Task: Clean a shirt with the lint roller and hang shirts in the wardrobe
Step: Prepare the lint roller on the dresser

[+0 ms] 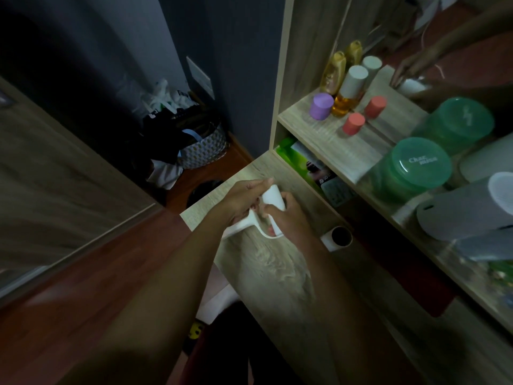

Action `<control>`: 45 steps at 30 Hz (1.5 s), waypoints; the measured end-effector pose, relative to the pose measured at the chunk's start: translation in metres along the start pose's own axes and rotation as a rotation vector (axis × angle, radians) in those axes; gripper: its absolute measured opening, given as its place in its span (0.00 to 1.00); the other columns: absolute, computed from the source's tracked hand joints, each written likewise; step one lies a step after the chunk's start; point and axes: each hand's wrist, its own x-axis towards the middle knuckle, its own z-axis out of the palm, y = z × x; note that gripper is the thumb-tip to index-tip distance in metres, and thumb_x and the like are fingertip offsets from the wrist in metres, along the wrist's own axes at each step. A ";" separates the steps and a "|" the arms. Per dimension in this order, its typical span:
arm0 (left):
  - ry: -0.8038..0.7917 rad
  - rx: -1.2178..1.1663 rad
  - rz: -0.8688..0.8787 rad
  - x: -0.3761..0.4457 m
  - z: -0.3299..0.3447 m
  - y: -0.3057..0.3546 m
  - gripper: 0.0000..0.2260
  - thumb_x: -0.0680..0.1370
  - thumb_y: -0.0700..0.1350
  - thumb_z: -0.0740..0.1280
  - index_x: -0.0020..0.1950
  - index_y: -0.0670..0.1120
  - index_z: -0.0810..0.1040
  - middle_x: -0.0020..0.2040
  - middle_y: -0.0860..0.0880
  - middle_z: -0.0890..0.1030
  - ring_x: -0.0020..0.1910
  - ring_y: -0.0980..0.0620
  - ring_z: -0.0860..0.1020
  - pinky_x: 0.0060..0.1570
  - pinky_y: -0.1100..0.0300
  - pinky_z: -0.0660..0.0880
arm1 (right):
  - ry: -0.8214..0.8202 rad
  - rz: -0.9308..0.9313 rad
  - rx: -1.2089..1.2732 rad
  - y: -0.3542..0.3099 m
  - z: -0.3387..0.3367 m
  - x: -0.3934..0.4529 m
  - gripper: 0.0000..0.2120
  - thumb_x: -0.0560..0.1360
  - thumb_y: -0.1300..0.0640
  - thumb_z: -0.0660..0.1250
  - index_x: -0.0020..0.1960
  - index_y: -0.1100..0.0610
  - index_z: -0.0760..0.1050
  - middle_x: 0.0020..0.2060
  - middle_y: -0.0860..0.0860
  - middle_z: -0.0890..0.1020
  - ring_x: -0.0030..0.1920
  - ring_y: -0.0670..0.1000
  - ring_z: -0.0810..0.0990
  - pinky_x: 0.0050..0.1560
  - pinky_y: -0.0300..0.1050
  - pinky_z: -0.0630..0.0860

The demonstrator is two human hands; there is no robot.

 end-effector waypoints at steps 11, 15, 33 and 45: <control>0.132 0.193 0.154 0.007 -0.003 -0.015 0.15 0.79 0.54 0.63 0.39 0.46 0.79 0.34 0.48 0.79 0.35 0.52 0.77 0.38 0.57 0.74 | 0.028 0.070 0.034 -0.007 0.018 0.002 0.13 0.76 0.52 0.66 0.57 0.58 0.73 0.37 0.52 0.81 0.31 0.48 0.79 0.29 0.40 0.74; 0.255 0.325 0.197 0.011 0.003 -0.018 0.16 0.80 0.55 0.60 0.42 0.45 0.77 0.35 0.49 0.77 0.38 0.50 0.75 0.41 0.54 0.73 | 0.008 0.116 0.043 -0.009 0.018 0.004 0.14 0.75 0.54 0.66 0.57 0.62 0.75 0.36 0.51 0.81 0.32 0.46 0.79 0.27 0.38 0.73; 0.498 0.499 0.175 0.025 -0.010 -0.023 0.19 0.83 0.51 0.54 0.52 0.38 0.77 0.46 0.41 0.84 0.46 0.46 0.80 0.52 0.52 0.75 | 0.492 0.142 0.012 -0.002 -0.007 0.007 0.26 0.74 0.48 0.69 0.66 0.60 0.66 0.51 0.52 0.77 0.43 0.52 0.79 0.40 0.47 0.79; 0.547 0.697 0.037 0.039 -0.014 -0.035 0.21 0.80 0.54 0.60 0.55 0.36 0.78 0.54 0.36 0.80 0.56 0.40 0.76 0.52 0.50 0.72 | 0.430 -0.001 -0.051 0.002 -0.004 -0.002 0.25 0.74 0.49 0.69 0.67 0.56 0.67 0.51 0.52 0.77 0.39 0.47 0.81 0.25 0.40 0.78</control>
